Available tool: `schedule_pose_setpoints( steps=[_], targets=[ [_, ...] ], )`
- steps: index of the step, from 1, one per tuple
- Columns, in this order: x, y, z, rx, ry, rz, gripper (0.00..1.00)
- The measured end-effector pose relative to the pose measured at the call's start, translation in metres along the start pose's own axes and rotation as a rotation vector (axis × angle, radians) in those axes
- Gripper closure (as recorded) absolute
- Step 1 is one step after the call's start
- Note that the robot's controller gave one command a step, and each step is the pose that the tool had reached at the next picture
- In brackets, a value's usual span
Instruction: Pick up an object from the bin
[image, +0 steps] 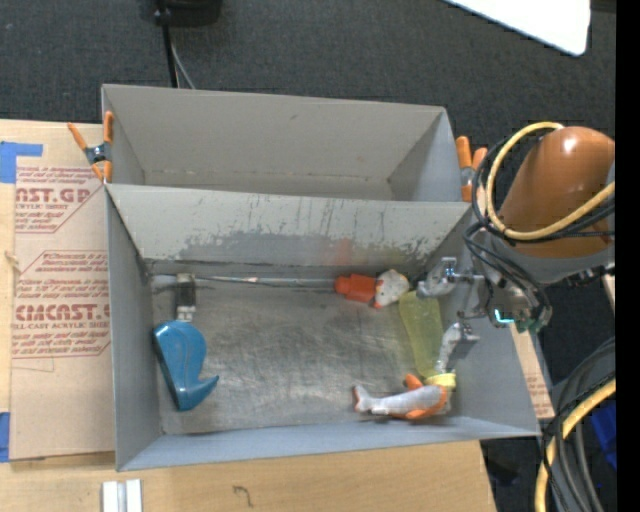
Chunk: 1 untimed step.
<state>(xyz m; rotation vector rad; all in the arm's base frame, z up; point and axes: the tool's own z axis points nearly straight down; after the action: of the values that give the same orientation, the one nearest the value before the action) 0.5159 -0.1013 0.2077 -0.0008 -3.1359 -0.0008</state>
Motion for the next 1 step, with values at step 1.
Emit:
schedule_pose_setpoints(
  steps=[1],
  targets=[
    [-0.0017, 0.0003, -0.0034, 0.001, -0.007, -0.001, 0.0]
  ],
)
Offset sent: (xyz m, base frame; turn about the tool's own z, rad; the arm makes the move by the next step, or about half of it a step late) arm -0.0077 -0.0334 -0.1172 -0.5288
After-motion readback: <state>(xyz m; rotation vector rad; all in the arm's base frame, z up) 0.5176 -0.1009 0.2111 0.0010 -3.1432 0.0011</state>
